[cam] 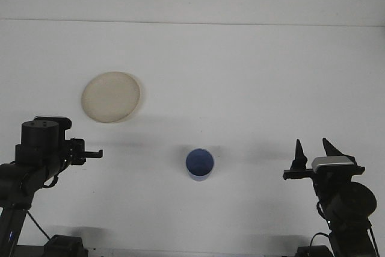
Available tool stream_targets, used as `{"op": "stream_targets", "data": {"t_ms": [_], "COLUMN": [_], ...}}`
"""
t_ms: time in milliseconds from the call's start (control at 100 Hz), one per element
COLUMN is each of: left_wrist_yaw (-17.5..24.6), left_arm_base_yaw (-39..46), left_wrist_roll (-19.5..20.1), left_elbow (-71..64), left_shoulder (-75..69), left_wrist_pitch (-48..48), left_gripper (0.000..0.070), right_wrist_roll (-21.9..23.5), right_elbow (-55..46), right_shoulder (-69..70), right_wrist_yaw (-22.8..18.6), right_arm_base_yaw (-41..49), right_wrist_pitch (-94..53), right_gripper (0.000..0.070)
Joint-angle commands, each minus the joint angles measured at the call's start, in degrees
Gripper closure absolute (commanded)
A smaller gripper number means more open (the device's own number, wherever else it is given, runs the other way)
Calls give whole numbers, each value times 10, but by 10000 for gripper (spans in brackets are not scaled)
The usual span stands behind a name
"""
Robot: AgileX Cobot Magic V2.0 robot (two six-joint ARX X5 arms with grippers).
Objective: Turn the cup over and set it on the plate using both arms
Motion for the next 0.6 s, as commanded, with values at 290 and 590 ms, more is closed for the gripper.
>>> {"op": "stream_targets", "data": {"t_ms": [290,590], "left_wrist_yaw": [2,47], "left_arm_base_yaw": [-1,-37], "left_wrist_roll": [-7,-7], "left_elbow": [13,57], "left_shoulder": [0,28], "left_wrist_pitch": [4,-5], "left_gripper": [34,64], "right_wrist_roll": [2,2], "right_elbow": [1,1], "right_shoulder": [3,3], "right_wrist_yaw": [0,0], "right_arm_base_yaw": [1,1], "right_wrist_pitch": [6,6], "right_gripper": [250,250]}}
